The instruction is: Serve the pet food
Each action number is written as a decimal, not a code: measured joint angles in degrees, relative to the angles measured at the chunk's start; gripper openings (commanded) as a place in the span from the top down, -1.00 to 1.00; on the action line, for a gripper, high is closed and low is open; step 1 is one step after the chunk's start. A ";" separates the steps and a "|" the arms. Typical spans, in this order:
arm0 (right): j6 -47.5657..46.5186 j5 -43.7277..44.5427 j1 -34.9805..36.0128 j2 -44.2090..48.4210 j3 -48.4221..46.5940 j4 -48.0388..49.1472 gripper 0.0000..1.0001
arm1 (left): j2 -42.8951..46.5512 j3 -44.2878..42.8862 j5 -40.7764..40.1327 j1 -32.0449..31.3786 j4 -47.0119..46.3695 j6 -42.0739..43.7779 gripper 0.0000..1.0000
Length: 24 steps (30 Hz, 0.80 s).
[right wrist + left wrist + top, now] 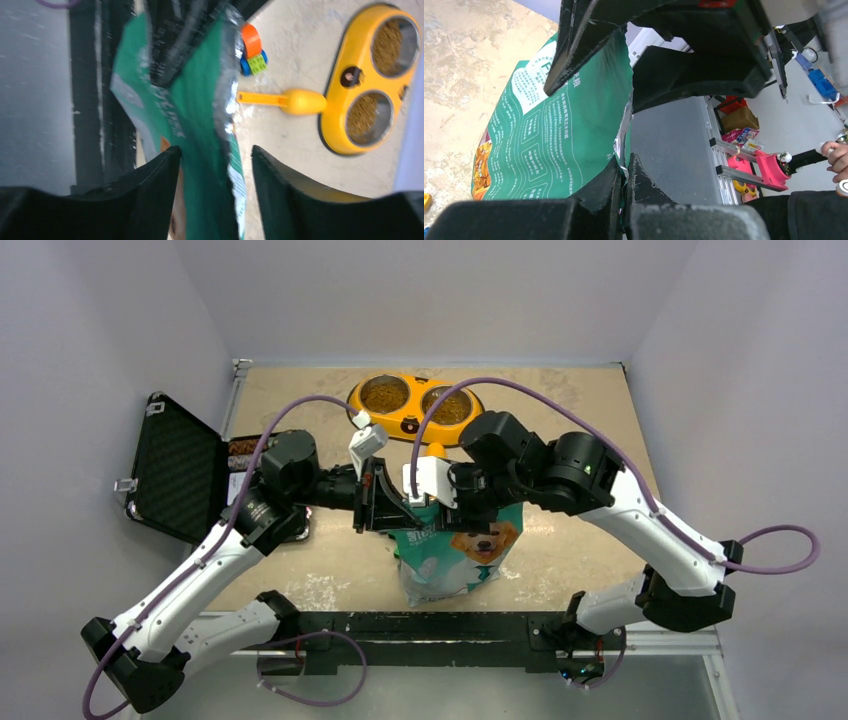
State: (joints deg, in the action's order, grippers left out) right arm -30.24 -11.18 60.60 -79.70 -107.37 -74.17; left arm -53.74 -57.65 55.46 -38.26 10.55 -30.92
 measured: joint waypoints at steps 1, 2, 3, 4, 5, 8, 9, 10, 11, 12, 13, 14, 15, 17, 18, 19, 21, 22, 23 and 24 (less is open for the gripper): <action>-0.98 2.34 0.68 -0.17 0.04 -0.37 0.52 | -0.07 0.00 0.11 0.00 -0.04 0.00 1.00; -1.81 4.42 0.90 -0.28 0.04 -0.46 0.80 | -0.07 0.00 0.07 0.00 -0.07 0.07 1.00; -2.38 5.70 1.01 -0.28 0.04 -0.66 1.00 | -0.07 0.00 -0.31 0.04 -0.13 0.31 1.00; -2.62 6.56 1.11 -0.28 0.02 -0.94 1.00 | -0.09 0.00 -0.59 0.17 -0.02 0.59 1.00; -2.95 7.32 1.36 -0.26 0.00 -1.22 1.00 | -0.09 0.00 -1.03 0.42 0.13 1.01 1.00; -3.82 8.15 1.79 -0.20 -0.04 -1.46 1.00 | 0.02 -0.42 -1.68 0.63 1.27 3.13 1.00; -4.04 7.98 1.77 -0.20 -0.17 -1.49 1.00 | 0.04 -0.90 -1.99 0.63 2.43 4.24 1.00; -4.28 7.45 1.64 -0.20 -0.37 -1.62 1.00 | 0.07 -1.44 -2.34 0.61 3.76 5.57 1.00; -4.35 6.64 1.31 -0.22 -0.61 -1.84 1.00 | 0.09 -1.97 -2.62 0.55 4.87 6.82 1.00; -4.44 5.55 0.81 -0.24 -0.85 -2.01 1.00 | 0.15 -2.60 -3.19 0.28 6.16 8.33 1.00; -4.46 4.57 0.22 -0.26 -0.94 -2.08 1.00 | 0.28 -3.15 -3.93 0.13 7.37 9.90 1.00; -4.63 3.58 -0.44 -0.28 -0.94 -2.05 1.00 | 0.48 -3.45 -4.70 -0.11 8.22 11.34 1.00; -4.90 2.62 -1.09 -0.28 -0.94 -1.90 1.00 | 0.74 -3.69 -5.40 -0.26 8.96 12.83 1.00; -5.44 1.09 -2.29 -0.28 -0.66 -1.29 1.00 | 1.31 -4.11 -7.10 -0.50 10.29 15.72 1.00; -5.73 0.81 -2.73 -0.24 -0.31 -0.76 1.00 | 1.57 -4.33 -8.02 -0.59 10.93 16.85 1.00; -6.05 0.48 -3.30 0.02 0.55 0.22 1.00 | 1.92 -4.55 -9.49 -0.68 11.74 18.38 1.00; -6.58 -0.68 -4.72 1.29 2.86 2.97 1.00 | 2.58 -4.76 -11.89 -0.81 12.81 20.72 1.00; -6.78 -1.44 -5.49 2.05 3.91 3.98 1.00 | 2.84 -4.76 -12.59 -0.85 13.00 21.49 1.00; -6.88 -2.58 -6.45 3.08 5.27 5.16 1.00 | 3.08 -4.79 -13.25 -0.94 13.29 22.34 1.00; -6.99 -3.67 -7.48 4.35 6.84 6.47 1.00 | 3.21 -4.79 -13.66 -1.09 13.42 23.10 1.00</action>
State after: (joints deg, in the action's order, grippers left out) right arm -37.23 -14.85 53.12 -75.35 -100.53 -67.70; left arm -50.52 -62.43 41.80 -39.35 23.97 -7.81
